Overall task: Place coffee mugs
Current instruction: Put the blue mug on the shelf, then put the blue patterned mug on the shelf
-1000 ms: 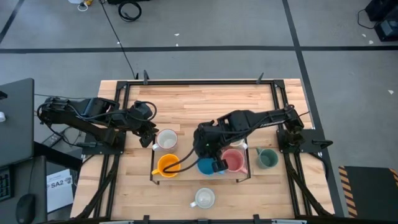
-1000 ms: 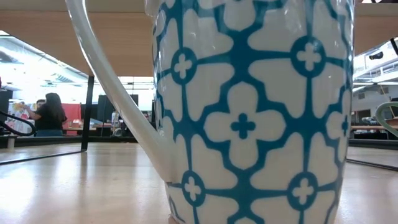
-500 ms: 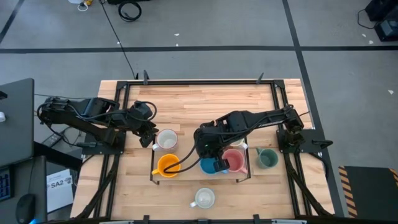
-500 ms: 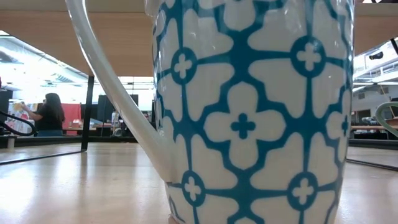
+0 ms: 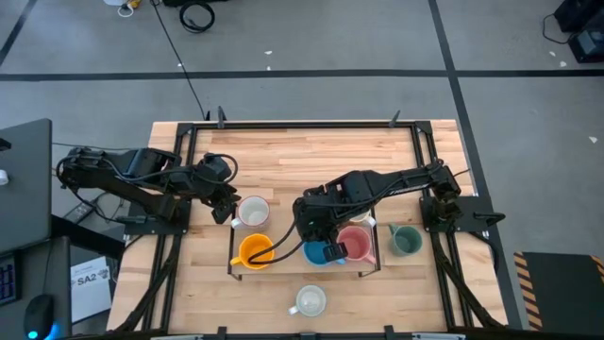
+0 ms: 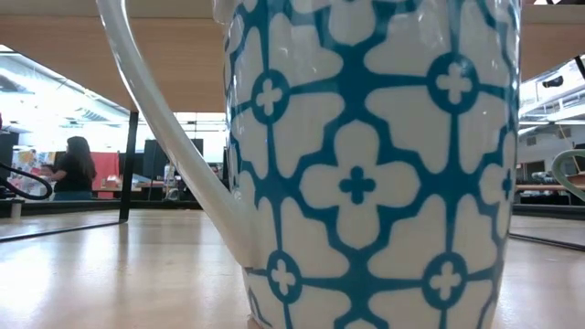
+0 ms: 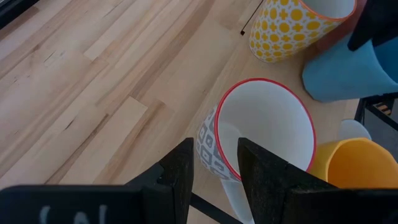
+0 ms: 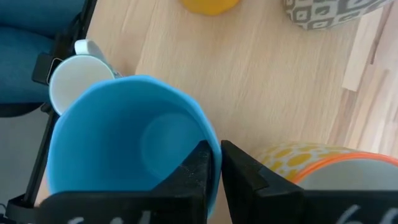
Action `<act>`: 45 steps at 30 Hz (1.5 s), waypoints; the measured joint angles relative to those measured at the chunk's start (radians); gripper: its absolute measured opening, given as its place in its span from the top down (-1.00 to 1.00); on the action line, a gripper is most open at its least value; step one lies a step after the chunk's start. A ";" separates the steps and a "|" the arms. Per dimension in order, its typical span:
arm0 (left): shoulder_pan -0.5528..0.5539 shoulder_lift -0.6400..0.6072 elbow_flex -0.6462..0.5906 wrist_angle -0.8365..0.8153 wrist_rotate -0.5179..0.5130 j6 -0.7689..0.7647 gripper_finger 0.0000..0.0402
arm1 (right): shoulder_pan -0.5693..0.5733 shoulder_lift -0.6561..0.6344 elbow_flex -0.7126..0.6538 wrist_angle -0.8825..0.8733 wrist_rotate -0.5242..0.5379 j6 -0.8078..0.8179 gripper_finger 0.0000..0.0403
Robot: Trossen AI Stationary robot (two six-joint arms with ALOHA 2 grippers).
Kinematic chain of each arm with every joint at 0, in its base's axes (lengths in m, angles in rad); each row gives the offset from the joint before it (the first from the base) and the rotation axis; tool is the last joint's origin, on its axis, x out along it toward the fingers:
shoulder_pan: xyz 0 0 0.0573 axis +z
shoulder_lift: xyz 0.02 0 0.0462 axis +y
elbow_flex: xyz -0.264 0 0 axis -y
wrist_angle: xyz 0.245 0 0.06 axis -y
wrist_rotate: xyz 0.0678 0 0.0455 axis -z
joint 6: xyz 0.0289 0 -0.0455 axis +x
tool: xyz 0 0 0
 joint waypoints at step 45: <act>0.000 0.000 0.000 0.000 0.000 0.009 0.35 | 0.000 0.000 0.000 0.002 0.007 -0.014 0.17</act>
